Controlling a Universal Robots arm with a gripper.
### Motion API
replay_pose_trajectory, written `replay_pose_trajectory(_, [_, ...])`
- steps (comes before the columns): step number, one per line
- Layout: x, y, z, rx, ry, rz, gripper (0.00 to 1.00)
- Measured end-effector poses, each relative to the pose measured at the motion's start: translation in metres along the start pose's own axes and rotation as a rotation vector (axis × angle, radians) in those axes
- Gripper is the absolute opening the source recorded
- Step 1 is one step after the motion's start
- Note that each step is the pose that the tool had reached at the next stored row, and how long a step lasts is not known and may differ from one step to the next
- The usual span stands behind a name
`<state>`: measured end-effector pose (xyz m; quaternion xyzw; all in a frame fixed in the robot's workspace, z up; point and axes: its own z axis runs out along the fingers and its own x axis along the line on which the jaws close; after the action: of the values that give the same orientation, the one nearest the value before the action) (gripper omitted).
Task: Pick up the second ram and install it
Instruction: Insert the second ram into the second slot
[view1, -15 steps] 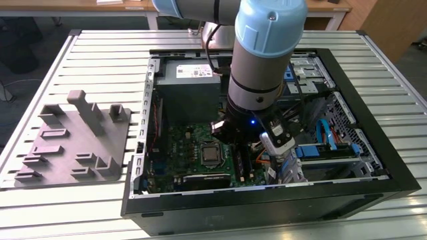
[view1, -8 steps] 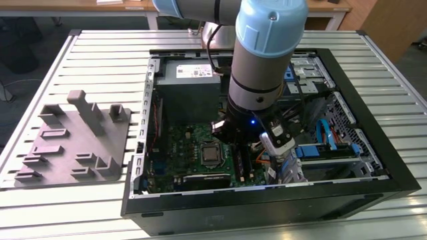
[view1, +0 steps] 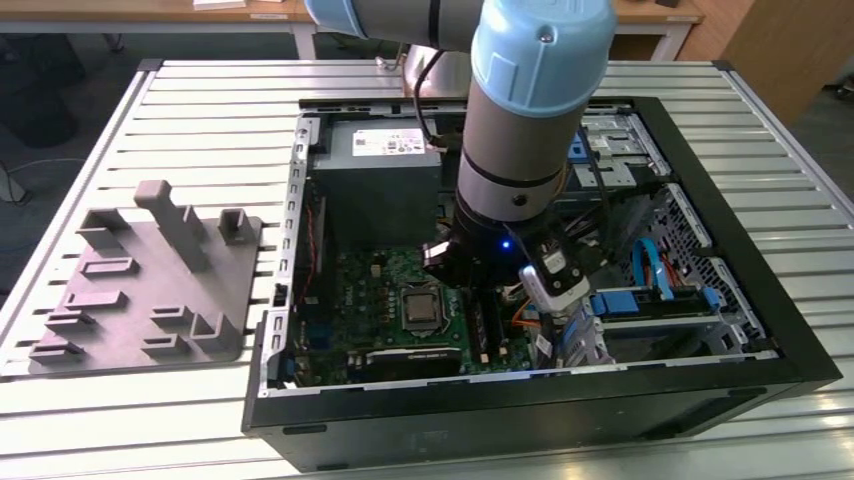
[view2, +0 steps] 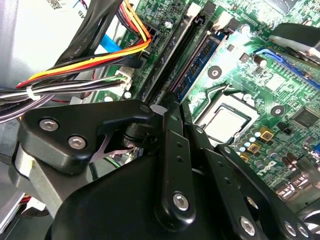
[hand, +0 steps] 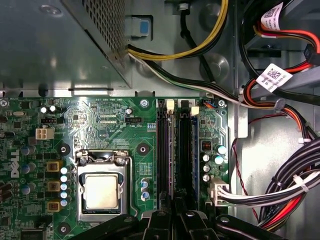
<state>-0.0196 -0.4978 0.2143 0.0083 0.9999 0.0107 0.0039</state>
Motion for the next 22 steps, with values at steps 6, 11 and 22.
replay_pose_trajectory(6, [0.0000, 0.0001, 0.0022, 0.0001, 0.0000, 0.000, 0.14])
replay_pose_trajectory(11, [-0.0002, 0.0007, 0.0049, 0.0003, 0.0000, 0.000, 0.14])
replay_pose_trajectory(22, [-0.0002, 0.0006, 0.0087, 0.0007, 0.0000, 0.000, 0.14])
